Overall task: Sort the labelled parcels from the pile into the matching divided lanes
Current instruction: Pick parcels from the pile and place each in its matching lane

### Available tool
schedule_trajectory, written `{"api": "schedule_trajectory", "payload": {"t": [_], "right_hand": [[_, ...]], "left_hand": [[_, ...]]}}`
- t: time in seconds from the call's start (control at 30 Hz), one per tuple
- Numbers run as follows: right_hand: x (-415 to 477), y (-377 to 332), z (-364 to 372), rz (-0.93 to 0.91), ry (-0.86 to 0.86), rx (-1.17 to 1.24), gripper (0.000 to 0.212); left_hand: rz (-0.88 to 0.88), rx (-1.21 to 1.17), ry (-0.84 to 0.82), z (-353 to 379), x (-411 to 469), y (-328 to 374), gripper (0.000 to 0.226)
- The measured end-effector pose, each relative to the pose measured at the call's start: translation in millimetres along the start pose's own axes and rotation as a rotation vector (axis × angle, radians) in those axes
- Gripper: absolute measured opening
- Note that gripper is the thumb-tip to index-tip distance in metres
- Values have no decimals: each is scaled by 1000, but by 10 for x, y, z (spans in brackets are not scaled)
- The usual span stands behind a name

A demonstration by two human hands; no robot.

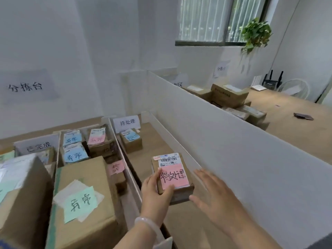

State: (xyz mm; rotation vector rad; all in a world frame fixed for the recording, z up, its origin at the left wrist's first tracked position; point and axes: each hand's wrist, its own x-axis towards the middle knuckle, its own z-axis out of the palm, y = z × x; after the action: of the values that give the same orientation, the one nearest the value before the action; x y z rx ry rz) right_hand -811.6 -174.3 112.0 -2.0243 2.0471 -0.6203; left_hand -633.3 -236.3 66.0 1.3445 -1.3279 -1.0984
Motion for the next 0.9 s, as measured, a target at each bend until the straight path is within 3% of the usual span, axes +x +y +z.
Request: {"api": "schedule_trajectory", "payload": {"t": [0.37, 0.67, 0.9], "right_hand": [[1459, 570, 250, -160, -170, 73, 68], [2729, 411, 756, -212, -256, 59, 68], [3458, 326, 1116, -240, -298, 70, 71]], "left_hand": [[-155, 15, 225, 199, 1268, -164, 54], [-250, -123, 307, -105, 3260, -496, 48], [-221, -29, 347, -483, 4297, -653, 57]]}}
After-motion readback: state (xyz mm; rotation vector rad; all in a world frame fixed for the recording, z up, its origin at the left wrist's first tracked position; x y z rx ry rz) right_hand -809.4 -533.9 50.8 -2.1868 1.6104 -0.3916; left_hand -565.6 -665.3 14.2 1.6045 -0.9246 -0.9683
